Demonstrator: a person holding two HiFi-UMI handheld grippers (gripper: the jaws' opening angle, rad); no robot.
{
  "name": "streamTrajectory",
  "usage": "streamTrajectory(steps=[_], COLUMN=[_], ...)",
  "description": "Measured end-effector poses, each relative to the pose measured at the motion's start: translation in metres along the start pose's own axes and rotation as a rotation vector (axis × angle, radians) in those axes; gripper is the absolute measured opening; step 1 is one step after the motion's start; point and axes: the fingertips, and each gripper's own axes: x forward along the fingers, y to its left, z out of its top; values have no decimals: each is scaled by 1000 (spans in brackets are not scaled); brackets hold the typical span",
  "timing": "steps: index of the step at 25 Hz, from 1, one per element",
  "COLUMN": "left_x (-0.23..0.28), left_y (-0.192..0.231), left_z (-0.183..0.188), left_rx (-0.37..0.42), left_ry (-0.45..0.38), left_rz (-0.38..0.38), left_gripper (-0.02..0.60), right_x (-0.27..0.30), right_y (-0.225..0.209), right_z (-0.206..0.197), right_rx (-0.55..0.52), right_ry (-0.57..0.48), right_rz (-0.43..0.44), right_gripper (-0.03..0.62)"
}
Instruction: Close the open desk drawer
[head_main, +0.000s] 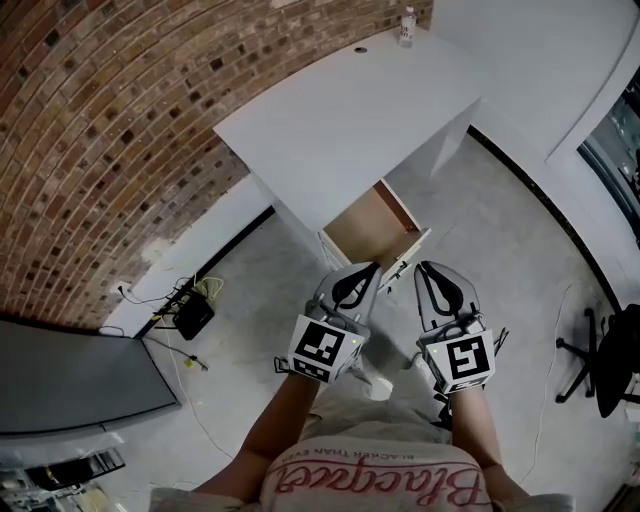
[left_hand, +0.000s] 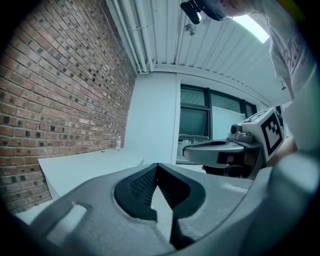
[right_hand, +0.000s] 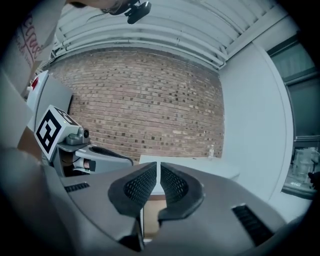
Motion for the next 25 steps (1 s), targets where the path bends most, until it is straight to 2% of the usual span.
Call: streamTrajectory(steps=[5, 15, 18, 25], left_x=[20, 63, 76, 93], left_y=[-2, -32, -42, -61], left_z=[1, -5, -5, -15], left_rx=[-24, -32, -29, -22], left_ry=[-1, 12, 13, 29], left_rz=[84, 273, 319, 435], left_gripper=[3, 5, 3, 5], right_x=[3, -2, -6, -7], right_y=[-16, -70, -89, -127], right_z=[-11, -30, -39, -61], right_rx=[34, 28, 32, 45], right_ry=[19, 15, 21, 31], right_rz=[93, 310, 355, 442], right_gripper=[18, 89, 112, 114])
